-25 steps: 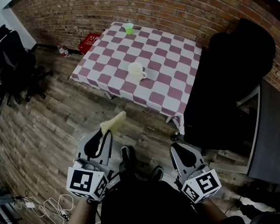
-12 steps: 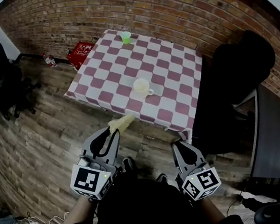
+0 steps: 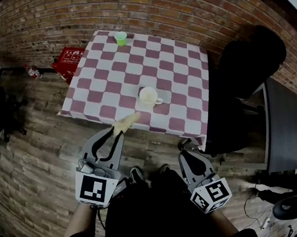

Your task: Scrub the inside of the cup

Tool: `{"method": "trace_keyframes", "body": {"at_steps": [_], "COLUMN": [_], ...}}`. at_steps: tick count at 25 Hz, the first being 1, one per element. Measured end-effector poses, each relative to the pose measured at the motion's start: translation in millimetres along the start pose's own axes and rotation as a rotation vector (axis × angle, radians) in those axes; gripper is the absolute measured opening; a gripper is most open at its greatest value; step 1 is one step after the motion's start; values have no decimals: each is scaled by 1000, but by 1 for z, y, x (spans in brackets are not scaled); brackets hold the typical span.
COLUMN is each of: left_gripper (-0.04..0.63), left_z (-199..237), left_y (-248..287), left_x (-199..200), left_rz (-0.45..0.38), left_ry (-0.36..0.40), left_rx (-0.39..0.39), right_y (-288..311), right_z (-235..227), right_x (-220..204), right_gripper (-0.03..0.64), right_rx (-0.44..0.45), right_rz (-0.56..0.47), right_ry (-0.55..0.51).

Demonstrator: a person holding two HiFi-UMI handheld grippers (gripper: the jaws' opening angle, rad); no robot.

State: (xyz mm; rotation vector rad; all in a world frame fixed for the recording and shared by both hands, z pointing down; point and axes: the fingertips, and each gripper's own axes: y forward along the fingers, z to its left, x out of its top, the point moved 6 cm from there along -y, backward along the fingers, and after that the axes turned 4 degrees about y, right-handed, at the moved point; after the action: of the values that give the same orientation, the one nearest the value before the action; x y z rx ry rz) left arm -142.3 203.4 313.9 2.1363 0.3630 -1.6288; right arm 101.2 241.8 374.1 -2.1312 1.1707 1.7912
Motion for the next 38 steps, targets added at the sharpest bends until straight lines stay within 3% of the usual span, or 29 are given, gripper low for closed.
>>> {"method": "trace_keyframes", "body": {"at_steps": [3,9,15,22,27,29,30,31,32,38], "left_gripper": [72,72,72,72,72,72,72,72,72,72], "left_z": [13,16,15,21,25,21,19,16,14,19], "left_y": [31,101,169,229,254,259,260,261,262,276], "left_x": [-7,-27,-37,-52,-64,-71,-75,-79,-83,-107], "left_rz": [51,178,274,394,453,476,486,494,501,552], "left_ry": [119,253,387,402,410,430,442,453,462,523], "left_rx": [-55,-157,-209,-234,-271,-306,-331,-358,-385,-497], "right_y": [12,60,110,166,207,221,228,234,241,275], "right_z": [-12,-53,-106,-165,-182,-181,-179,-176,-174,-163], "right_x": [2,11,44,51,42,33,28,23,17,-7], "right_gripper": [46,46,46,46,46,48,77,156,169,169], "right_rx": [-31,-34,0,36,86,103,106,109,114,96], "right_rz": [5,24,21,103,196,253,285,316,346,449], "right_ry": [0,53,62,42,-12,-75,-109,-140,-167,-237]}}
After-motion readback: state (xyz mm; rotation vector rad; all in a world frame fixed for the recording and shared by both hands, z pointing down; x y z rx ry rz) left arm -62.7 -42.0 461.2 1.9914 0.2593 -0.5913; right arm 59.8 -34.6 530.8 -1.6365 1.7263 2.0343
